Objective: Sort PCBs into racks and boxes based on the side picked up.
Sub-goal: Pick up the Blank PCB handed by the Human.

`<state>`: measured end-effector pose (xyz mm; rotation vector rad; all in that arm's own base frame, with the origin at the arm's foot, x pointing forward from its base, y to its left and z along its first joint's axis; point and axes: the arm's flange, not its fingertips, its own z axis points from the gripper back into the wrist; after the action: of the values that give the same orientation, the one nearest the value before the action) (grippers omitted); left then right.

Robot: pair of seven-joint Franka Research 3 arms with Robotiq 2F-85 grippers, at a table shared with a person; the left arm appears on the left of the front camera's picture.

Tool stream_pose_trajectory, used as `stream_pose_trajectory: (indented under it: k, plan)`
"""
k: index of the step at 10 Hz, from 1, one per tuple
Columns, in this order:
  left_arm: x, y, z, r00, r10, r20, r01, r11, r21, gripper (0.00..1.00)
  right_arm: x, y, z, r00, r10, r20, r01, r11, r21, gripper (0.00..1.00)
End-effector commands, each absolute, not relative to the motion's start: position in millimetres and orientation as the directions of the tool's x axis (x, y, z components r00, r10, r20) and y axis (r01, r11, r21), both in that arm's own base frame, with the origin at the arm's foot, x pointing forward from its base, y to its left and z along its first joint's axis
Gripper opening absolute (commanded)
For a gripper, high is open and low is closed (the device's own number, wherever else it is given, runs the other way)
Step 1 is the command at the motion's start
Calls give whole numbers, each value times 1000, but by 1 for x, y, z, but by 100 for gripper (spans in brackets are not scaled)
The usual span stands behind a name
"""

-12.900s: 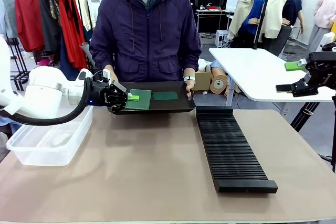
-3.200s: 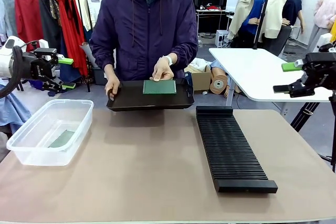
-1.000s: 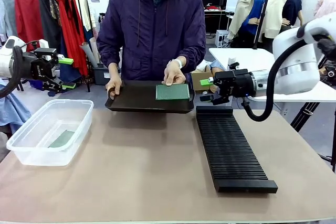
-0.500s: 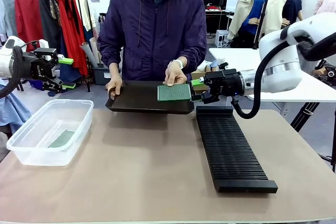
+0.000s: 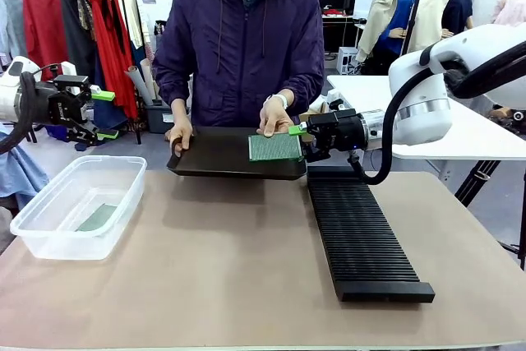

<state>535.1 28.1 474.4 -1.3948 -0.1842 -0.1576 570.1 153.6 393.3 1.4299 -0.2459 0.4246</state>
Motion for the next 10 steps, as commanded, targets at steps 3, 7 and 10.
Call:
stream_pose_trajectory:
  k: [3, 7, 10]
  plan:
    - [535, 29, 475, 976, -1, 219, 216, 176, -960, 100, 585, 159, 389, 897, 73, 436, -440, 68, 895, 100]
    - [535, 29, 475, 976, -1, 219, 216, 176, -960, 100, 588, 158, 389, 897, 24, 441, -442, 78, 894, 78]
    - [535, 29, 475, 976, -1, 219, 216, 176, -960, 100, 590, 159, 391, 899, -8, 439, -437, 81, 896, 41]
